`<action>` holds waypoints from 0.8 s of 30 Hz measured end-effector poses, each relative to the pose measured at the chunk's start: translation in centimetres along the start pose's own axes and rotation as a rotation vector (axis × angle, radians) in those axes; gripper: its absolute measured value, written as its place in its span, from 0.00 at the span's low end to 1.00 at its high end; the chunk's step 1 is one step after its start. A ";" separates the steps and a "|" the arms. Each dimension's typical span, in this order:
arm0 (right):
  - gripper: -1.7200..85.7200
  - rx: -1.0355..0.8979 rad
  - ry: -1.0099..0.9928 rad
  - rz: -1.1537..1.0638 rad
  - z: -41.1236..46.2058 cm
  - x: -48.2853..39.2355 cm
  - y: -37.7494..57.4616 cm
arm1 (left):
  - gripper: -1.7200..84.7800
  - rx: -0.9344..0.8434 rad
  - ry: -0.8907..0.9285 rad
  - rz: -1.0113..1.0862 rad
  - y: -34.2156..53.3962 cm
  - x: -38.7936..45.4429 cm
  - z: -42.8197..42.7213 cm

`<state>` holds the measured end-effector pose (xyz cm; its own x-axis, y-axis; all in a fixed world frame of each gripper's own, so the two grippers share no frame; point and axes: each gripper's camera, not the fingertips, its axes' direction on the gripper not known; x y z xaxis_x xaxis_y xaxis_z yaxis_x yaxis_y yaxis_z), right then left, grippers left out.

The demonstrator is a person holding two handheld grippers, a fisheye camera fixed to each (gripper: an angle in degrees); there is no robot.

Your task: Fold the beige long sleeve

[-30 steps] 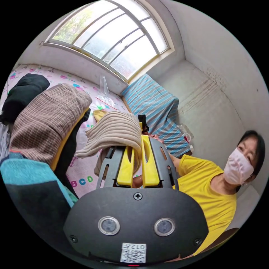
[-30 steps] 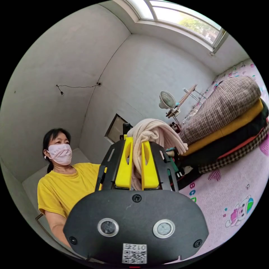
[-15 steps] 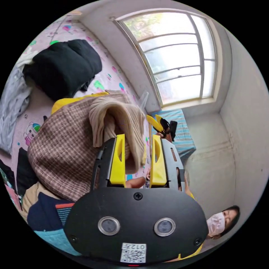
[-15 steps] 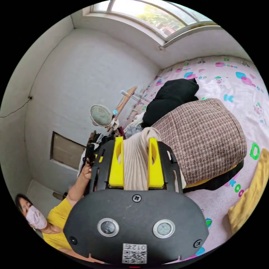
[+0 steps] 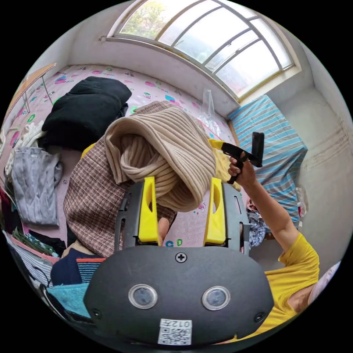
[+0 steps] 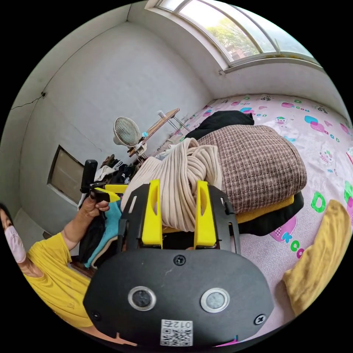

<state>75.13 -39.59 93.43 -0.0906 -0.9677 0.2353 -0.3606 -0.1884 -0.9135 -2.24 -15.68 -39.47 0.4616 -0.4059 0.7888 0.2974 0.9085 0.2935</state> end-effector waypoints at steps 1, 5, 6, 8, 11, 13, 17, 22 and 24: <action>0.18 0.006 0.025 0.011 0.9 -0.4 0.0 | 0.22 0.013 -0.020 -0.037 0.1 0.2 0.8; 0.12 -0.120 0.021 0.013 5.5 -2.8 -0.8 | 0.18 0.079 -0.025 -0.121 0.6 0.6 2.8; 0.11 -0.160 0.040 0.006 6.4 -3.2 -0.8 | 0.16 0.080 -0.053 -0.125 0.8 0.7 3.1; 0.07 -0.197 0.060 -0.014 7.8 -5.0 -0.8 | 0.12 0.108 -0.074 -0.141 2.0 0.9 4.0; 0.04 -0.081 -0.334 0.054 7.0 -5.6 -0.2 | 0.10 0.169 0.136 -0.136 3.4 0.9 4.1; 0.04 -0.064 -0.430 0.058 7.3 -6.9 0.0 | 0.09 0.201 0.241 -0.111 4.0 1.2 4.1; 0.03 -0.073 -0.387 -0.010 8.8 -13.2 -1.5 | 0.09 0.272 0.264 -0.147 5.7 0.8 2.3; 0.05 -0.115 -0.374 -0.194 12.8 -23.7 -7.1 | 0.10 0.431 -0.004 -0.071 7.4 0.1 -4.9; 0.06 -0.127 -0.325 -0.277 15.1 -28.5 -9.2 | 0.10 0.466 -0.160 -0.064 8.1 -0.5 -7.2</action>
<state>95.01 -12.83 90.16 0.3146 -0.8897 0.3308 -0.4428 -0.4458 -0.7779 5.97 -8.85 -41.41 0.3094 -0.4754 0.8236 -0.1009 0.8448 0.5256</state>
